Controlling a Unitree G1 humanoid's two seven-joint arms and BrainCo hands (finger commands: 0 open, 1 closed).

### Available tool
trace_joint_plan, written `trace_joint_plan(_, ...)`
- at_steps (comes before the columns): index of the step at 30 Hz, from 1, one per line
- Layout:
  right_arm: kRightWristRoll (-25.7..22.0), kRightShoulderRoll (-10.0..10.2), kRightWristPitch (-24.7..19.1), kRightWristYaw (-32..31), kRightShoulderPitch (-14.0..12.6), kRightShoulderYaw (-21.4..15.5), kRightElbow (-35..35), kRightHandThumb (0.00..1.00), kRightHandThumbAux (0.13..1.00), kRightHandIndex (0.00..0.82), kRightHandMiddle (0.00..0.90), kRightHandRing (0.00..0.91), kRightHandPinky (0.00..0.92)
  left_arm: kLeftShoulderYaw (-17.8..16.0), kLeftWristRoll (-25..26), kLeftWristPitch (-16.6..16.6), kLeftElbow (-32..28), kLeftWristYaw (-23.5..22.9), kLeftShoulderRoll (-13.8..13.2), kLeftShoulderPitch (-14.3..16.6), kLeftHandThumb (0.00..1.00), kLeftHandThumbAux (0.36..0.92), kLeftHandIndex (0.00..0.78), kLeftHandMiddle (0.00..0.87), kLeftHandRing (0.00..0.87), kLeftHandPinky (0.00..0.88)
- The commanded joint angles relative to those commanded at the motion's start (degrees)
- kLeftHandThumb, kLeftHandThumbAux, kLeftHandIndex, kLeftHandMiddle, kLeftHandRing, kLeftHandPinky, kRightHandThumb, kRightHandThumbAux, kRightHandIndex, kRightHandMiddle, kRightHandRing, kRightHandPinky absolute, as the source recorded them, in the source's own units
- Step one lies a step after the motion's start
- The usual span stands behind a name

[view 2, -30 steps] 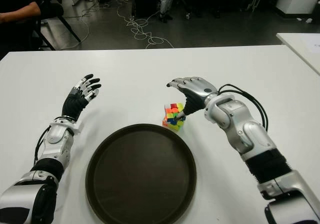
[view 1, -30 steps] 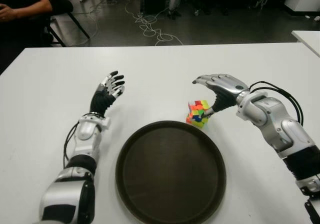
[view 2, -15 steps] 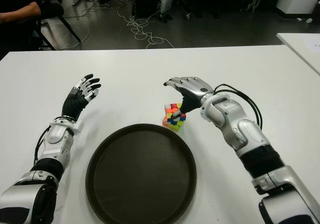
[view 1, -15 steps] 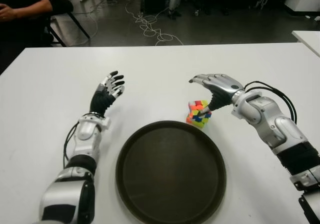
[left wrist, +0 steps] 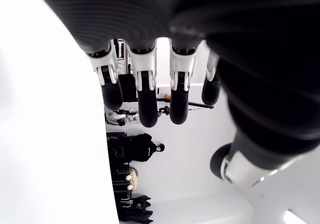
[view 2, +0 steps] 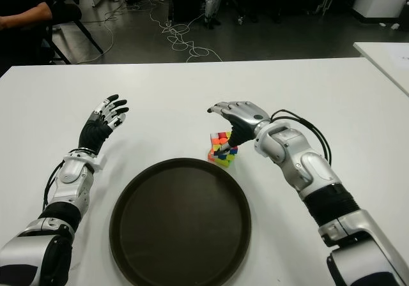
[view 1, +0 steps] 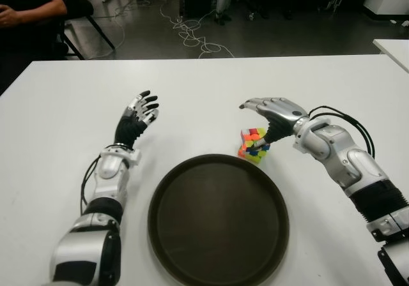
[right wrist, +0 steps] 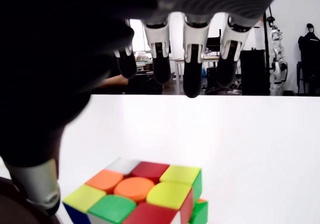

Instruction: Pick up the Rubik's Cube and put it in the plate

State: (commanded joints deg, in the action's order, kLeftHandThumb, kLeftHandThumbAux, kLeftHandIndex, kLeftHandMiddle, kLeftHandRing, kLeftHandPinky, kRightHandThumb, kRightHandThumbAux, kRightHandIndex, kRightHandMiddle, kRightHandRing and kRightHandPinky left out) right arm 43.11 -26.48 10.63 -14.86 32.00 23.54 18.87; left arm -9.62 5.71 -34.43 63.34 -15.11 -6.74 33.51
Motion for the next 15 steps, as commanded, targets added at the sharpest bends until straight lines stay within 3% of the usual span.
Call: trace_joint_plan(15,1.16,-0.11,-0.86,-2.73,-0.33,2.54,0.52,0.000,0.678,0.112,0.131,0.157,0.170,-0.05,0.02,-0.49,0.24,-0.32,-0.02,0.05,0.038,0.669,0.124,0.194,0.158,0.116)
